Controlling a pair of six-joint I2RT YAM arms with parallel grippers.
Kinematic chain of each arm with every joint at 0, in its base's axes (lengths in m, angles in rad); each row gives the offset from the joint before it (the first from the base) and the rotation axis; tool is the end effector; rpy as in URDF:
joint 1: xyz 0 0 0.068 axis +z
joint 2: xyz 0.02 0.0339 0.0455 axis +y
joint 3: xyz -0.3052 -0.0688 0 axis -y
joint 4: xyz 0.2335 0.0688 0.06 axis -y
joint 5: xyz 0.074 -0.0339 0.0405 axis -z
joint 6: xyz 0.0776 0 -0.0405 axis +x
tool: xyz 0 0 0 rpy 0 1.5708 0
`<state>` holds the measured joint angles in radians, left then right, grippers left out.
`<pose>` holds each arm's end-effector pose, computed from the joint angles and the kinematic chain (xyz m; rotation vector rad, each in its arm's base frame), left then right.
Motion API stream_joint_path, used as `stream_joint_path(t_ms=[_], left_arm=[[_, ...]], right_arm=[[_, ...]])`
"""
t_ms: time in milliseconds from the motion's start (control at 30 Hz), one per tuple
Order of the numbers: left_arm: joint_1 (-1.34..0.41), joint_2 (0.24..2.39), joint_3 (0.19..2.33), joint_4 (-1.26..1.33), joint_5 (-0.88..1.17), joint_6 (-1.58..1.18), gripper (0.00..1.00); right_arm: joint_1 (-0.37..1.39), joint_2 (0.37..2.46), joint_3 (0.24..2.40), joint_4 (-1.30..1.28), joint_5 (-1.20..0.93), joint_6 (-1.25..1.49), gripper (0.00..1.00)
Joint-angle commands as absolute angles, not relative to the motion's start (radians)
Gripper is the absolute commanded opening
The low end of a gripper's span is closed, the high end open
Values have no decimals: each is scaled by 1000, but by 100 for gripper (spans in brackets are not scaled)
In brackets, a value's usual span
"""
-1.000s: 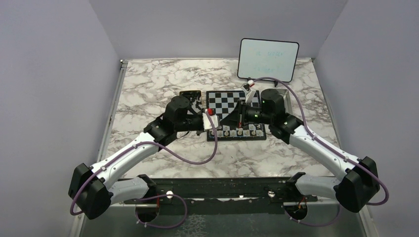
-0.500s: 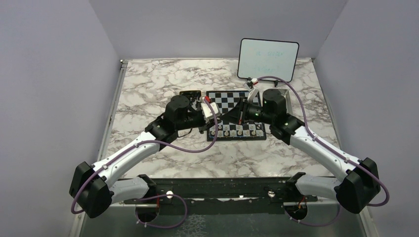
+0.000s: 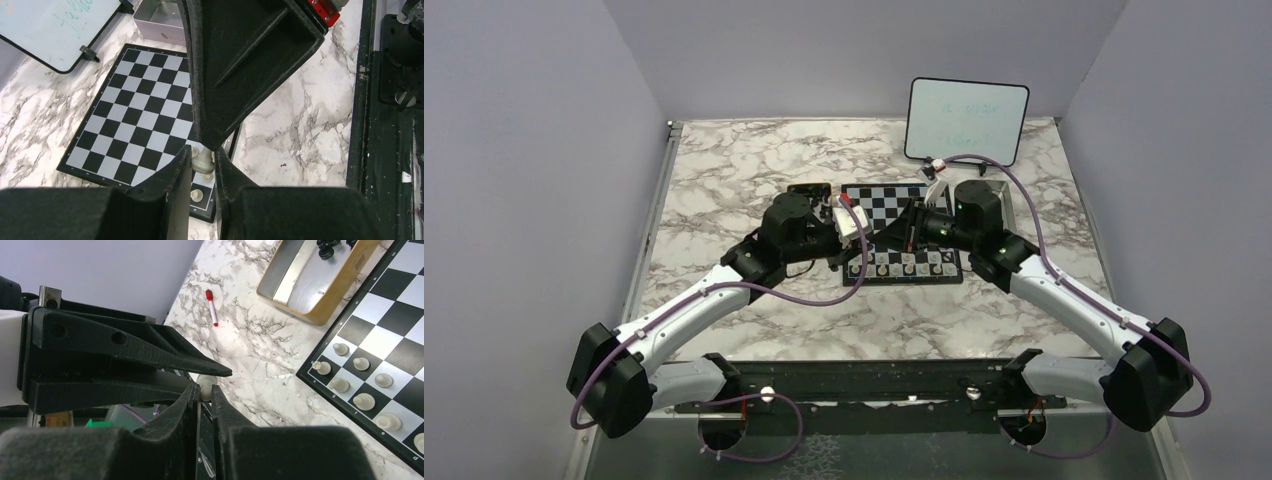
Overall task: Set up the chess pieces on the board
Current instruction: Place the chess piece on the chessboard.
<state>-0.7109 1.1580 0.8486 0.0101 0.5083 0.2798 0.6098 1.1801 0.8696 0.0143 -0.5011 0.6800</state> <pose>0.1828 -0.2072 0.3373 1.2034 1.4738 -0.7691 0.2084 0.1911 0.3400 -0.3125 2.0379 1.3158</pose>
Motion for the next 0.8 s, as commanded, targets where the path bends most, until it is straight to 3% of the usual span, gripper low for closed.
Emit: stream_joint_path(t_ms=[0, 400, 700, 767], left_arm=[[-717, 1167, 873, 15, 496, 270, 7], [-717, 1173, 875, 15, 491, 267, 7], [-717, 1182, 874, 18, 478, 262, 7], [-718, 1186, 872, 17, 489, 268, 13]], right_arm=[[617, 1181, 879, 38, -508, 670, 21], [617, 1216, 887, -24, -521, 654, 21], [617, 1176, 880, -41, -463, 645, 6], [617, 1167, 887, -58, -435, 631, 5]])
